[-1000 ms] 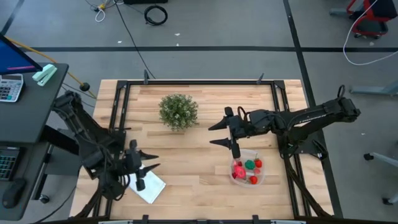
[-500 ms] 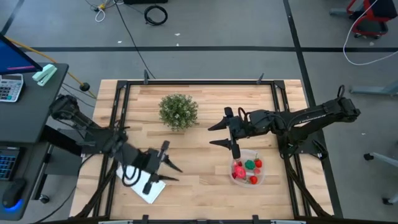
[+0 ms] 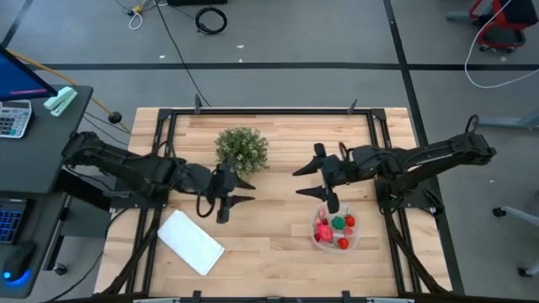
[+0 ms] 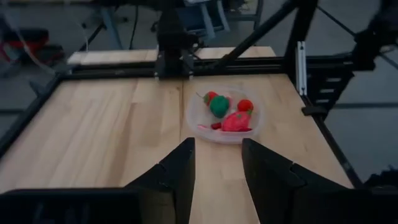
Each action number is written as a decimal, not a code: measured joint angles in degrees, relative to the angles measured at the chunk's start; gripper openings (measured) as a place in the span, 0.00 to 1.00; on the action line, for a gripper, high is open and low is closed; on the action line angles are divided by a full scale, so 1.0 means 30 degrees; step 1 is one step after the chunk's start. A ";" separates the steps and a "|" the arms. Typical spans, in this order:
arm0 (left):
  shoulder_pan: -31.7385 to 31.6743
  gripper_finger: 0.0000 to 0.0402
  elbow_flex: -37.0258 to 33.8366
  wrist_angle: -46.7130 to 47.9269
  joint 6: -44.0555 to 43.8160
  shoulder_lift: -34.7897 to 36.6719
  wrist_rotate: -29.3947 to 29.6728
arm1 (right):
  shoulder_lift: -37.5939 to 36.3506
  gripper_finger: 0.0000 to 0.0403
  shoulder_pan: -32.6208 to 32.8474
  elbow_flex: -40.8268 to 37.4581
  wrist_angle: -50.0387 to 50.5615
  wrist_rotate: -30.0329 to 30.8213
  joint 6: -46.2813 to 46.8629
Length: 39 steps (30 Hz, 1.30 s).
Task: Pick and placing Produce into tupperware
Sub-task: Return to Home Position
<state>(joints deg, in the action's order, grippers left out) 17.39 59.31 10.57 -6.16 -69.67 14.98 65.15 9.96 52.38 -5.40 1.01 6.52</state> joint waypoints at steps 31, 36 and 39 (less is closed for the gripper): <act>-0.1496 0.34 0.0015 0.9124 0.2020 0.9785 0.0922 | -1.0348 0.62 0.0525 -1.1578 -0.2219 0.2707 0.3723; -0.1496 0.35 0.0015 1.0250 0.2695 1.1816 0.2474 | -1.0342 0.62 0.0527 -1.1540 -0.2289 0.2741 0.4474; -0.1496 0.36 0.0022 1.0612 0.2628 1.2817 0.2812 | -1.0348 0.62 0.0532 -1.1534 -0.2306 0.2741 0.4476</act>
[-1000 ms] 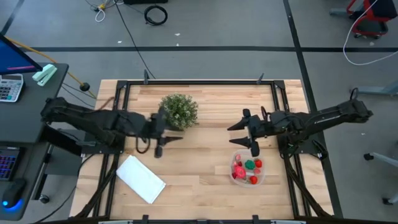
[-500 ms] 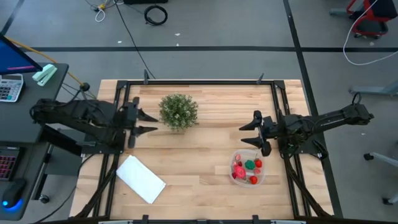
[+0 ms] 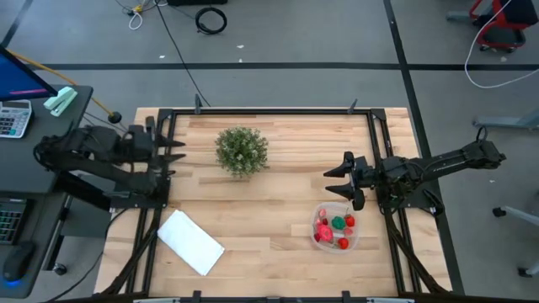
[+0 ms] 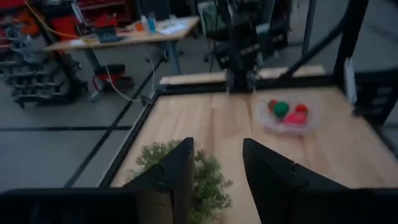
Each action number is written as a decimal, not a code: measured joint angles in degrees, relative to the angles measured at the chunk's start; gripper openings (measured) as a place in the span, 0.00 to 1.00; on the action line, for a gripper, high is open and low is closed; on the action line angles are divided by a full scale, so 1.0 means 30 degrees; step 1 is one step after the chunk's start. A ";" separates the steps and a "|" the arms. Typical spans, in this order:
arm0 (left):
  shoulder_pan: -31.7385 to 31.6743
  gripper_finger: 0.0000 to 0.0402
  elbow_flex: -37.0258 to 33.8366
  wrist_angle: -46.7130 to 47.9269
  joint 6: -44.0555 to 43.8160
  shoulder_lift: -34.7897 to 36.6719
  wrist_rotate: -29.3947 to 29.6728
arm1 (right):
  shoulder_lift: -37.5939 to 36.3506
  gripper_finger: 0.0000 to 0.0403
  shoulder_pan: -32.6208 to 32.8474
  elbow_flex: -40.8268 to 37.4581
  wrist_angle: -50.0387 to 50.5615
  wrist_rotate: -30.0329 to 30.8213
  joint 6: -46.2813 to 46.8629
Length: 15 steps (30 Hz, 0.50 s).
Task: Pick and placing Produce into tupperware
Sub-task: Return to Home Position
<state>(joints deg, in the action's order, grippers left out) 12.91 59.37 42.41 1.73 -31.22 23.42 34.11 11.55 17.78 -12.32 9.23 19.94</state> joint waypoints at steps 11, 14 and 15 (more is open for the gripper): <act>0.0000 0.37 -0.0158 -0.0269 -0.1830 0.1931 0.0279 | 0.0042 0.62 0.0000 0.0015 0.0003 -0.0007 0.0831; 0.0022 0.36 -0.1466 -0.2334 -0.1298 0.2936 -0.1463 | 0.0036 0.62 0.0000 0.0015 -0.0007 -0.0007 0.0738; 0.0022 0.36 -0.2035 -0.2917 -0.0942 0.3251 -0.2195 | 0.0036 0.62 0.0000 0.0015 -0.0040 -0.0007 0.0680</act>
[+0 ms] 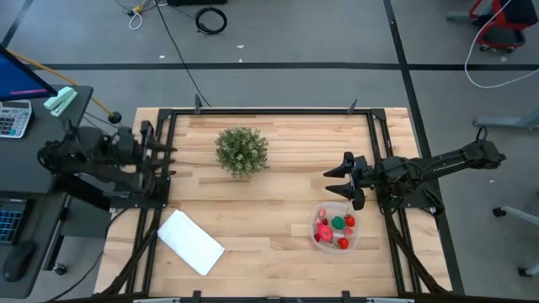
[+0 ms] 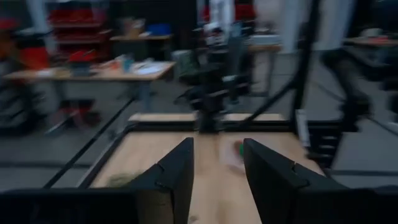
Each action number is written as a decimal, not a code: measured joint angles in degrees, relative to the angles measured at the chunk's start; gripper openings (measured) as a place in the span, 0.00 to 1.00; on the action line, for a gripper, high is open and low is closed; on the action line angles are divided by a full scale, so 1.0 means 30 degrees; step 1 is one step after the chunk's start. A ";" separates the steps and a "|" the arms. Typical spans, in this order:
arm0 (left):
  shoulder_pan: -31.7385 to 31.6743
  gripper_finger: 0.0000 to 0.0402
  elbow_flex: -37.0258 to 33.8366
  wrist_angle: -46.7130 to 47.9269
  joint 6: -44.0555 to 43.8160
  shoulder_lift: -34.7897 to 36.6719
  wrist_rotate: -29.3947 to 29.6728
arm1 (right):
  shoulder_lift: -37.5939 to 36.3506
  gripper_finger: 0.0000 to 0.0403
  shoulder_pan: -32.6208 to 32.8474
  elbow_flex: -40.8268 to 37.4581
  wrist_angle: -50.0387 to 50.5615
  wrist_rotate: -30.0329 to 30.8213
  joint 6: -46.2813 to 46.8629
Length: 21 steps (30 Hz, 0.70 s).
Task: Pick and placing Produce into tupperware
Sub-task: Return to Home Position
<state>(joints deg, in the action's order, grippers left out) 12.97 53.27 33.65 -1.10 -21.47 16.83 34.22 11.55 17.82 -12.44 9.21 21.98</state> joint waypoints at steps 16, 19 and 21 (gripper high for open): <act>0.0009 0.38 -0.9607 -0.9416 0.0047 0.3603 -0.0568 | -0.0066 0.62 -0.0001 0.0007 -0.0769 -0.0080 -0.1350; -0.0007 0.38 -1.1031 -1.1072 -0.0358 0.3581 -0.0558 | -0.0066 0.62 0.0000 0.0007 -0.0762 -0.0096 -0.1561; -0.0007 0.37 -1.1941 -1.2172 -0.0541 0.3581 -0.0572 | -0.0066 0.62 0.0097 0.0007 -0.0779 -0.0276 -0.2442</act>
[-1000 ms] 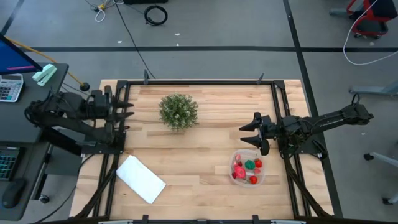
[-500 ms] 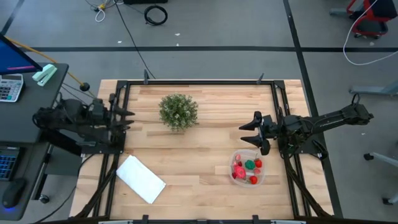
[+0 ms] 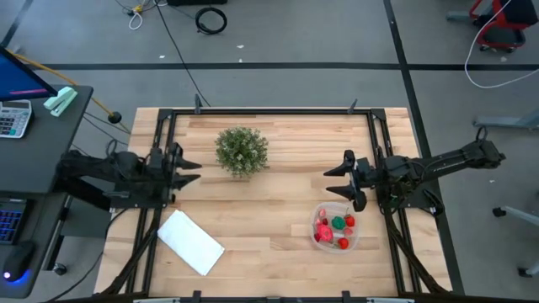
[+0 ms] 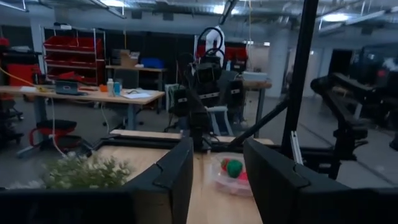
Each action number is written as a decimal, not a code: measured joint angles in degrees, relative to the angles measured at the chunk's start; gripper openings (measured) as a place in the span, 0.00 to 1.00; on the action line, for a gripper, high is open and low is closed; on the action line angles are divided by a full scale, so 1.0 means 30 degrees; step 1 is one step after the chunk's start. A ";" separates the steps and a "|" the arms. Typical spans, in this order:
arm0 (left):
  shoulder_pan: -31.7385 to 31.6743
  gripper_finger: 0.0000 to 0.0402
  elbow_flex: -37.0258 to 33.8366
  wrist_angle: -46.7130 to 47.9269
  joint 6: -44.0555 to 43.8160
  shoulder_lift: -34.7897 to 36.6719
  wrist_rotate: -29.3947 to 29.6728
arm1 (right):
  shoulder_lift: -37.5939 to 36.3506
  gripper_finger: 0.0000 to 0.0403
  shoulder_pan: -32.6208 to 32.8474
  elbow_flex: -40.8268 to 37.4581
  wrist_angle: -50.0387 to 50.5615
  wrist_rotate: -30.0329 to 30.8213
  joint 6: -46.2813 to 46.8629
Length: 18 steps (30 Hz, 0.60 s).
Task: Pick and placing Produce into tupperware
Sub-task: Return to Home Position
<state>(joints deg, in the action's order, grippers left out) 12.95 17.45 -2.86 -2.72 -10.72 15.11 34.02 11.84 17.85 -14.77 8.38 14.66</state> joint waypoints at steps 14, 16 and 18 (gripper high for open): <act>0.0000 0.36 -0.3080 -0.4332 -0.0879 0.0000 0.0007 | -0.1336 0.62 0.1433 0.0036 -0.0673 -0.0910 -0.3403; 0.0000 0.36 -0.3080 -0.4368 -0.0976 0.0000 0.0003 | -0.1632 0.62 0.1433 0.0036 -0.0028 -0.0648 -0.3407; 0.0007 0.37 -0.3080 -0.4368 -0.1310 0.0000 0.0007 | -0.1941 0.62 0.1433 0.0029 0.0672 -0.0076 -0.3377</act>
<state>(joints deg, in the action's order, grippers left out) 12.97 8.21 -15.97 -6.65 -10.72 15.14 28.20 16.14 17.93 -12.76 8.16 4.53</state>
